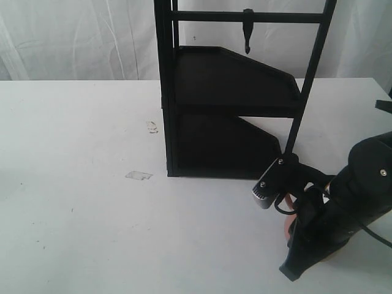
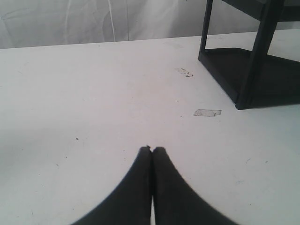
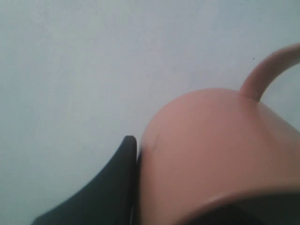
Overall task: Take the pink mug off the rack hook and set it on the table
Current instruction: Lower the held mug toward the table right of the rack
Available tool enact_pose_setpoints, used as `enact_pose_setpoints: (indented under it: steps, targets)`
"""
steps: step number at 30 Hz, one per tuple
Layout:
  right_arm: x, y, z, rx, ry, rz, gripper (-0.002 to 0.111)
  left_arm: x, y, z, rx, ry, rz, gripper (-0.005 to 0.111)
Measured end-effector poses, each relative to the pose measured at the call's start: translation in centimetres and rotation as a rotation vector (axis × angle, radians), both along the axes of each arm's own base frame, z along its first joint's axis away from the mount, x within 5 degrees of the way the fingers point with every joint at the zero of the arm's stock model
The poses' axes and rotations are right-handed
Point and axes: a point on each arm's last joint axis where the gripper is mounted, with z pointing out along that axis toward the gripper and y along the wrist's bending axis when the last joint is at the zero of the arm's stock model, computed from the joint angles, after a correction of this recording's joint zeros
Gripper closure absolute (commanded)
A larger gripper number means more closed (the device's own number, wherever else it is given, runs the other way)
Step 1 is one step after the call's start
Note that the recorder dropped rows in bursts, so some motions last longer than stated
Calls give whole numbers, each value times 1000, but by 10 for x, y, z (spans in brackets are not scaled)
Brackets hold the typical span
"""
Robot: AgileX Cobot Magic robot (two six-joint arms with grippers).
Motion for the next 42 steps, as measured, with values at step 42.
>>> enact_pose_setpoints:
  steps: [42]
  targets:
    - [4,2,-9,-6,8,-2,108,0,0,0,0,0,0,107]
